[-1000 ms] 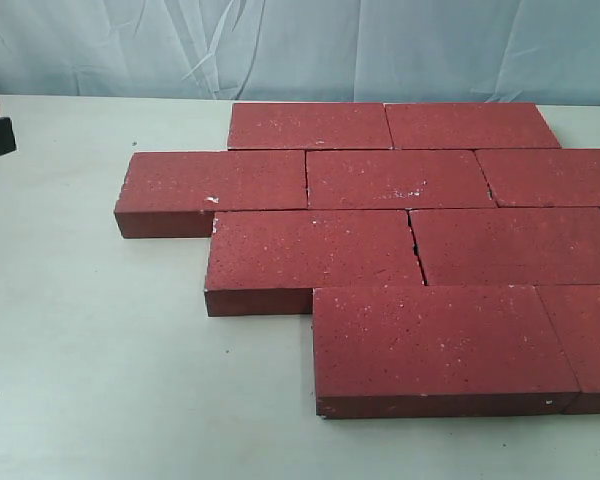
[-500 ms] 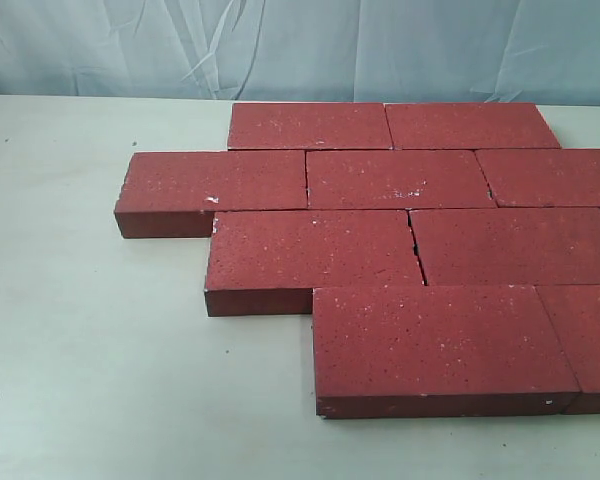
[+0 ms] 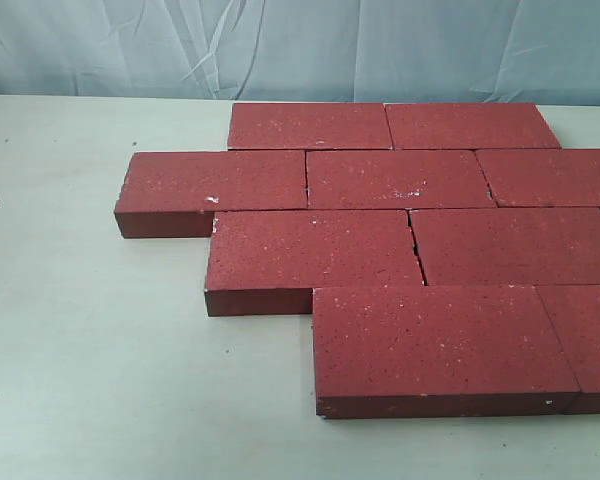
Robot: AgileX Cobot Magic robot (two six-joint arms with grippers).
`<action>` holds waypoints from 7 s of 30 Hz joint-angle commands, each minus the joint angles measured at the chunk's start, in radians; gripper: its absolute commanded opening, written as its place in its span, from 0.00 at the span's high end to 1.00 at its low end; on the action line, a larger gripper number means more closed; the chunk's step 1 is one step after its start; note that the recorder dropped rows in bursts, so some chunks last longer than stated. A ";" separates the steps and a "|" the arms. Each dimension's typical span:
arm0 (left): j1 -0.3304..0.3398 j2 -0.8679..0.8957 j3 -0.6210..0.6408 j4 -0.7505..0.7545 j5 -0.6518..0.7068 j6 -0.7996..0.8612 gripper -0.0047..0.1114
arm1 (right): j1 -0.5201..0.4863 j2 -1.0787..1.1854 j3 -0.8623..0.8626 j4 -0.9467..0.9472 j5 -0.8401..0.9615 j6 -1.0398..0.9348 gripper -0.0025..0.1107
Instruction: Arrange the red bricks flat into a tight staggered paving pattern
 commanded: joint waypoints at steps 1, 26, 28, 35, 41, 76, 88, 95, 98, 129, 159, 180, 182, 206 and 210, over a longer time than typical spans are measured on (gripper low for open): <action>-0.005 -0.007 0.001 0.005 -0.007 -0.001 0.96 | -0.006 -0.001 0.008 -0.010 -0.103 -0.007 0.98; -0.005 -0.007 0.001 0.005 -0.007 -0.001 0.96 | -0.006 -0.001 0.008 -0.002 -0.211 -0.007 0.98; -0.005 -0.007 0.001 0.005 -0.007 -0.001 0.96 | -0.006 -0.001 0.008 -0.002 -0.211 -0.007 0.98; -0.005 -0.007 0.001 0.005 -0.007 -0.001 0.96 | -0.006 -0.004 0.008 -0.006 -0.211 -0.005 0.98; -0.005 -0.007 0.001 0.005 -0.007 -0.001 0.96 | -0.026 -0.004 0.008 -0.009 -0.213 -0.005 0.98; -0.005 -0.007 0.001 0.005 -0.007 0.001 0.96 | -0.085 -0.186 0.534 -0.203 -0.318 -0.005 0.98; -0.005 -0.007 0.001 0.005 -0.007 0.001 0.96 | -0.085 -0.186 0.576 -0.203 -0.328 -0.005 0.98; -0.005 -0.007 0.001 0.005 -0.007 0.003 0.96 | -0.085 -0.186 0.618 -0.203 -0.325 -0.005 0.98; -0.005 -0.007 0.001 0.005 -0.007 0.003 0.96 | -0.085 -0.186 0.618 -0.203 -0.325 -0.005 0.98; -0.005 -0.007 0.001 0.005 -0.007 0.003 0.96 | -0.085 -0.186 0.618 -0.207 -0.327 -0.003 0.98; 0.458 -0.703 0.398 0.128 0.273 0.003 0.96 | -0.085 -0.186 0.618 -0.199 -0.327 -0.003 0.98; 0.444 -0.705 0.398 0.135 0.277 -0.002 0.96 | -0.085 -0.186 0.618 -0.199 -0.327 -0.003 0.98; 0.444 -0.705 0.398 0.142 0.277 -0.011 0.96 | -0.085 -0.186 0.618 -0.199 -0.327 -0.003 0.98; 0.418 -0.705 0.398 0.323 0.275 -0.270 0.96 | -0.085 -0.186 0.618 -0.199 -0.327 -0.003 0.98; 0.418 -0.705 0.398 0.323 0.275 -0.270 0.96 | -0.085 -0.186 0.618 -0.199 -0.327 -0.003 0.98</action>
